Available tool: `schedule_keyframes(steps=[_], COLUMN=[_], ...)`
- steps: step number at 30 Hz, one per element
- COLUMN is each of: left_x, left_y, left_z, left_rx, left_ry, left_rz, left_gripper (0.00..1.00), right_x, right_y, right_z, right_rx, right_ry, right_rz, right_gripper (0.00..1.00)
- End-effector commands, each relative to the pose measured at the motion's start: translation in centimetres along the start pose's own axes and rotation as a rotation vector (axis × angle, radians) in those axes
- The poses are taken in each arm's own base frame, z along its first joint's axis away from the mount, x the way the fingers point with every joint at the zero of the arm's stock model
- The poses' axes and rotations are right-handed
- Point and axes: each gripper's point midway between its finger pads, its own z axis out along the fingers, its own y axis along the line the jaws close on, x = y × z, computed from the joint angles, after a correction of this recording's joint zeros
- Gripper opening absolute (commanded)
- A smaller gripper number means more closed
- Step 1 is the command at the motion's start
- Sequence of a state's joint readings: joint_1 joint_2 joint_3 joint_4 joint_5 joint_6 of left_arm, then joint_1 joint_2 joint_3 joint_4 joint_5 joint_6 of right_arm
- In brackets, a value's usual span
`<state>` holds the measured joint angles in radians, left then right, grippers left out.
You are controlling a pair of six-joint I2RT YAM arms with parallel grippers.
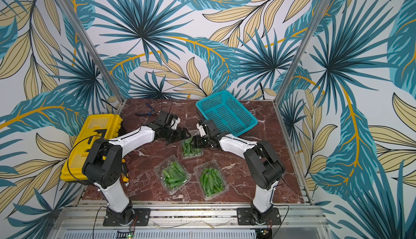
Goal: Take small green peppers out of containers
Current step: Open the packing box at the center of the board.
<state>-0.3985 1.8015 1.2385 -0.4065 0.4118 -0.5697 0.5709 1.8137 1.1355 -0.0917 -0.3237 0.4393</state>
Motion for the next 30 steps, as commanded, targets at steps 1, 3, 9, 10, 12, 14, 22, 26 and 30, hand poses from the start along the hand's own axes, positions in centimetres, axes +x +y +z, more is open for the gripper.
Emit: schedule_keyframes(steps=[1,3,9,10,12,14,22,26,30], left_x=[-1.1,-1.5,-2.1,-2.3,-2.7,-3.0,-3.4,-2.9,-1.7], left_y=[-1.5,-1.6,-1.7,-1.8,-1.9,-2.0,-2.4,-3.3,-4.1], left_z=[0.4,0.5,1.0,0.9,0.6,0.2,-1.7,-3.6,-5.0], left_rx=[0.038,0.039,0.039,0.034,0.031,0.031,-0.011,-0.010,-0.047], left_ry=[-0.008,-0.012,-0.016,-0.022,-0.037,-0.049,-0.070,-0.089,-0.114], left_rz=[0.024,0.029,0.044,0.050,0.063,0.074,0.156,0.228,0.336], left_gripper=[0.85,0.85,0.84,0.84,0.84,0.84,0.95,0.98,0.90], right_x=[0.6,0.7,0.7,0.6,0.5,0.6,0.7,0.5,-0.3], right_y=[0.6,1.1,1.0,0.8,0.3,-0.1,-0.5,-0.6,-0.7], right_z=[0.7,0.8,0.9,0.9,1.0,1.2,1.7,1.7,1.7], right_rx=[-0.082,-0.115,-0.142,-0.144,-0.147,-0.147,-0.148,-0.146,-0.158], right_ry=[0.025,0.028,0.030,0.026,0.027,0.033,0.041,0.038,0.026], right_rz=[0.010,0.008,0.022,0.029,0.053,0.073,0.105,0.112,0.144], right_gripper=[0.62,0.62,0.52,0.47,0.37,0.28,0.11,0.08,0.06])
